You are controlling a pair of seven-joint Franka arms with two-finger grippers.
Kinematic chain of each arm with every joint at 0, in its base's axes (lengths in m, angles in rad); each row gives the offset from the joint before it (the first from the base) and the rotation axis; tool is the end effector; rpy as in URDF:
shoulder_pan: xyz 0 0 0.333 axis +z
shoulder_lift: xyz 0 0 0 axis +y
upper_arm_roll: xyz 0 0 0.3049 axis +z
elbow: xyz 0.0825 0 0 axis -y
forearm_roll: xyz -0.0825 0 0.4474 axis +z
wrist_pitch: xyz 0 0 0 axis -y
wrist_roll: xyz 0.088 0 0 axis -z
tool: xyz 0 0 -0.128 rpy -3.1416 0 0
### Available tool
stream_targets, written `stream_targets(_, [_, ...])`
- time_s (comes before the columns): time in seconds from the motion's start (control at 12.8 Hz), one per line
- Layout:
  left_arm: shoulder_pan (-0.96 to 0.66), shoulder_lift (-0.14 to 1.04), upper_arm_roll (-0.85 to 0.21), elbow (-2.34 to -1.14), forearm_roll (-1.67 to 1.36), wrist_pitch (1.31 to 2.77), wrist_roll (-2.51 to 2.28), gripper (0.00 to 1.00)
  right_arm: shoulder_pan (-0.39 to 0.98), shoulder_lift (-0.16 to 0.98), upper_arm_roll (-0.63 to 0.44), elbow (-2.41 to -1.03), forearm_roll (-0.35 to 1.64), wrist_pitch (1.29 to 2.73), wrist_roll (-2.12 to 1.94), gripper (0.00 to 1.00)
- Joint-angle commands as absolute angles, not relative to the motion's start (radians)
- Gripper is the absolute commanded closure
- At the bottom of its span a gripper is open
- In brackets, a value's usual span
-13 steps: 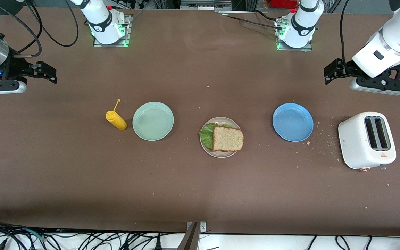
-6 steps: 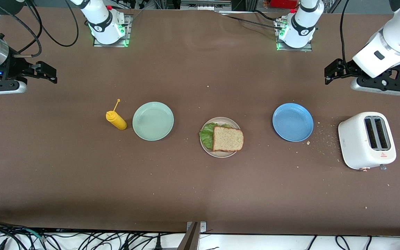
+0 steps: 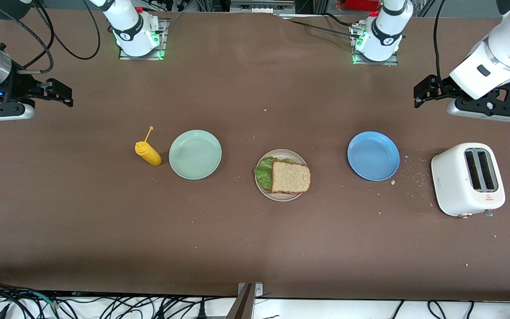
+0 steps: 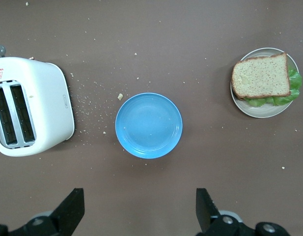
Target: Make sandwich in beige plate with both arms
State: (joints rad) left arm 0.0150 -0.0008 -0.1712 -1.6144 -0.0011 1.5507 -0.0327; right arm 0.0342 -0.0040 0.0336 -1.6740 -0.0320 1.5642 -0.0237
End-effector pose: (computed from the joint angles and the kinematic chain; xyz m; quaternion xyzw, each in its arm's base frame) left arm 0.6051 -0.0955 0.5680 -0.9976 0.0617 0.0314 0.0025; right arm 0.6075 0.0372 0.5395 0.9974 0.0464 -0.0525 0.0172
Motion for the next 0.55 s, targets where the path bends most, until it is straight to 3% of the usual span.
stream_targets(0.0, [0.025,-0.018,-0.181,-1.629,0.014,1.554,-0.038,0.0,0.037,-0.003,0.031,-1.671,-0.018,1.572,-0.025,0.0])
stream_targets(0.47, [0.025,-0.008,-0.181,-1.606,0.014,1.552,-0.04,0.0,0.037,-0.003,0.031,-1.672,-0.018,1.572,-0.025,0.0])
